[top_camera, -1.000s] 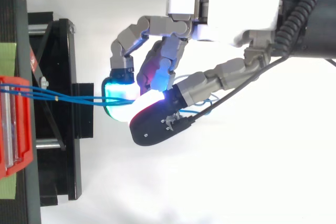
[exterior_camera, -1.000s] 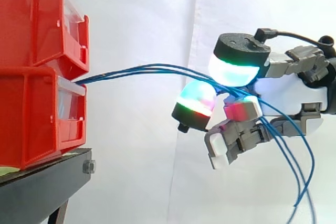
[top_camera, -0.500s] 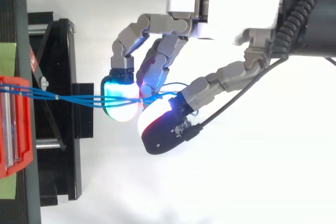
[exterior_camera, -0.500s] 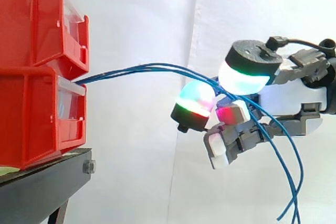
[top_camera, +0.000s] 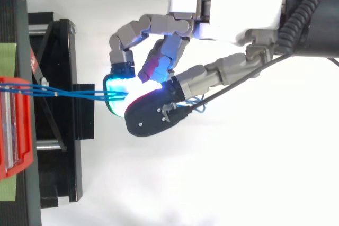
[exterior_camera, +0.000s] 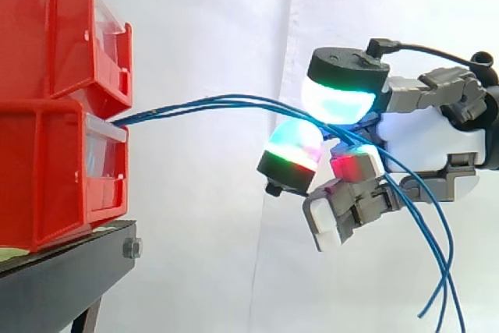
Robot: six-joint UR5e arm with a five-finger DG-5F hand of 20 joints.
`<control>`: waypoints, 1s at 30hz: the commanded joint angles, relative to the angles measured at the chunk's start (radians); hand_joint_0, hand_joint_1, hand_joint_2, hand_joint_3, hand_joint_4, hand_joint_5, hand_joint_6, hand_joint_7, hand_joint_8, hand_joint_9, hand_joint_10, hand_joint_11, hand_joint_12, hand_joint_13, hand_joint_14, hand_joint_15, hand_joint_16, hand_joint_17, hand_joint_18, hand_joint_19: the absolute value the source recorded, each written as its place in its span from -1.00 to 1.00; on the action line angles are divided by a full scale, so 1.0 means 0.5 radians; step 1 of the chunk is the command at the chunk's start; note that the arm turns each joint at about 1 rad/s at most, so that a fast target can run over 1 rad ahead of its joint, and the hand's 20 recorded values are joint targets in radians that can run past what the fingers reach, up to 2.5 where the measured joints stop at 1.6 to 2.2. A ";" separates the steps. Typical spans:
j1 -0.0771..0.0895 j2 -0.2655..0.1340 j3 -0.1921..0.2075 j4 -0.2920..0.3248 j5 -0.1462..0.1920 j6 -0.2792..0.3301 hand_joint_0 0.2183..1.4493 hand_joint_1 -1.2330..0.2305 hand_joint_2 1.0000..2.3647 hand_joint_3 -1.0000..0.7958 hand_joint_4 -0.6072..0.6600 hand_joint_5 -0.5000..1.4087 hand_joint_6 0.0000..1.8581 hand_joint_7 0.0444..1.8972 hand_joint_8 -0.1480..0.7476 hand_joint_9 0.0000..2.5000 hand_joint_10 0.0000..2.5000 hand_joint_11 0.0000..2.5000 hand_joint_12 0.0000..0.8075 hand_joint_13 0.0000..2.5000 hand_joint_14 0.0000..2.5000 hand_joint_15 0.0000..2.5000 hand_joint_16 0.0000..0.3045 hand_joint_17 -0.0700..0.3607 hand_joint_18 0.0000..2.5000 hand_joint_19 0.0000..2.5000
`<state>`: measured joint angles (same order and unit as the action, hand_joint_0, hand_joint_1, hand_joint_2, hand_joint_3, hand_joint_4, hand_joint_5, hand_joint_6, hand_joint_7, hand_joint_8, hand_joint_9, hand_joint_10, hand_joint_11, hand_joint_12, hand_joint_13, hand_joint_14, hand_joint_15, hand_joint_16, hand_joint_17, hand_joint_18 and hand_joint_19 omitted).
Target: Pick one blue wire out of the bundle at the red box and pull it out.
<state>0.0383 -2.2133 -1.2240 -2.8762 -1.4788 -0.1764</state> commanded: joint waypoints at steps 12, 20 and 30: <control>0.000 -0.001 0.000 0.000 0.000 -0.003 -0.33 -0.57 -0.98 -0.15 0.12 -0.61 -0.07 -0.12 -0.12 -0.11 -0.98 -0.35 -0.13 -0.34 -0.98 -0.55 -0.63 -0.09 -0.53 -0.54; 0.000 0.003 0.003 0.000 0.000 0.000 -0.33 -0.55 -0.97 -0.10 0.30 -0.63 -0.11 -0.19 -0.11 -0.20 -0.98 -0.36 -0.13 -0.37 -0.98 -0.55 -0.63 -0.09 -0.55 -0.53; -0.018 -0.001 0.000 0.009 0.003 -0.025 -0.44 -0.07 -1.00 -0.16 0.55 -0.51 -0.46 0.23 -0.01 -0.05 -0.98 -0.53 0.05 -0.29 -0.98 -0.59 -0.50 0.12 -0.47 -0.55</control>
<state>0.0342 -2.2131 -1.2238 -2.8741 -1.4774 -0.1807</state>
